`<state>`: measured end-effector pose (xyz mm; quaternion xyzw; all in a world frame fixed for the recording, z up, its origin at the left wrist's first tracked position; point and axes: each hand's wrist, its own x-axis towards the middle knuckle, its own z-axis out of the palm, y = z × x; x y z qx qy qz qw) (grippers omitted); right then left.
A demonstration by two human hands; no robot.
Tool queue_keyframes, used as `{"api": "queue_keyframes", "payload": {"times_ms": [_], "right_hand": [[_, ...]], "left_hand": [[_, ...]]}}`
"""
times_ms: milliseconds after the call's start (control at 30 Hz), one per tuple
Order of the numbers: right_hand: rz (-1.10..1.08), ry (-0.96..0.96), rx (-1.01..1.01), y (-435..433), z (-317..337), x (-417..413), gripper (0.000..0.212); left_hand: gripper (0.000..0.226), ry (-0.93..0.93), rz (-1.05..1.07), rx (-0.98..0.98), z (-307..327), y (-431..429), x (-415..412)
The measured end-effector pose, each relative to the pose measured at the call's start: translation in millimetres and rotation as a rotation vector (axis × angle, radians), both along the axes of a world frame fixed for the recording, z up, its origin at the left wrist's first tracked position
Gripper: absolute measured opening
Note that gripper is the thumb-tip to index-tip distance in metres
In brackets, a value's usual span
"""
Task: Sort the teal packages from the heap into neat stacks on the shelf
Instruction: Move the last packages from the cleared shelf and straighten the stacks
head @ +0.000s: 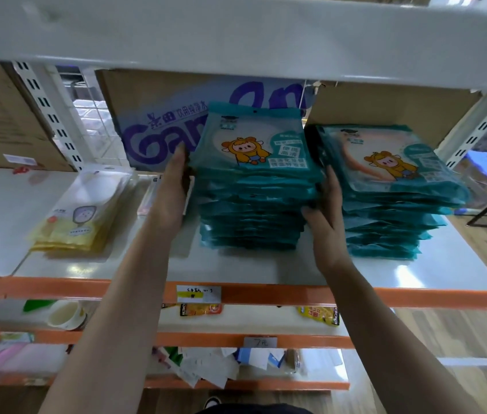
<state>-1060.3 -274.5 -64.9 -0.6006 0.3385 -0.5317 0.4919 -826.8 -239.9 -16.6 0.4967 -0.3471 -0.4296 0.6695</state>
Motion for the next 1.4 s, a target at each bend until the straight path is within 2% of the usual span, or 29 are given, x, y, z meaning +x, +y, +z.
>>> {"api": "queue_keyframes", "payload": {"times_ms": [167, 267, 500, 700, 767, 867, 1033, 1133, 1233, 1400], "right_hand": [[0.013, -0.043, 0.004, -1.4, 24.0, 7.5, 0.064], [-0.019, -0.003, 0.005, 0.0, 24.9, 6.3, 0.063], [-0.153, 0.163, -0.093, -6.9, 28.7, 4.5, 0.049], [-0.184, 0.328, -0.146, -12.2, 29.5, 2.2, 0.056], [-0.221, 0.398, -0.232, -9.4, 30.3, 1.0, 0.061], [-0.301, 0.522, -0.462, 0.6, 36.1, 0.8, 0.055], [-0.377, 0.5, -0.725, 17.9, 39.3, 11.6, 0.038], [-0.416, 0.521, -0.669, 21.2, 35.6, 20.4, 0.039], [-0.462, 0.55, -0.577, 24.3, 34.5, 25.7, 0.039], [-0.546, 0.552, -0.561, 26.2, 42.5, 33.4, 0.038]], "left_hand": [[0.02, -0.216, 0.013, 0.063, 25.0, 1.2, -19.7], [0.031, -0.244, -0.027, 0.034, 23.7, 5.8, -25.8], [0.033, -0.322, -0.074, -0.093, 16.9, 14.5, -21.5], [0.052, -0.419, -0.106, -0.084, 11.8, 13.0, -17.2], [0.049, -0.422, -0.101, -0.085, 12.7, 15.7, -18.8], [0.025, -0.406, -0.044, -0.088, 12.5, 22.8, -16.9], [0.021, -0.409, 0.048, -0.078, 7.6, 32.2, 5.6], [0.02, -0.409, 0.023, -0.059, -0.6, 35.3, 22.8], [0.035, -0.509, -0.06, -0.065, -3.0, 35.9, 31.0], [0.042, -0.574, -0.118, -0.174, -1.2, 29.0, 25.2]]}}
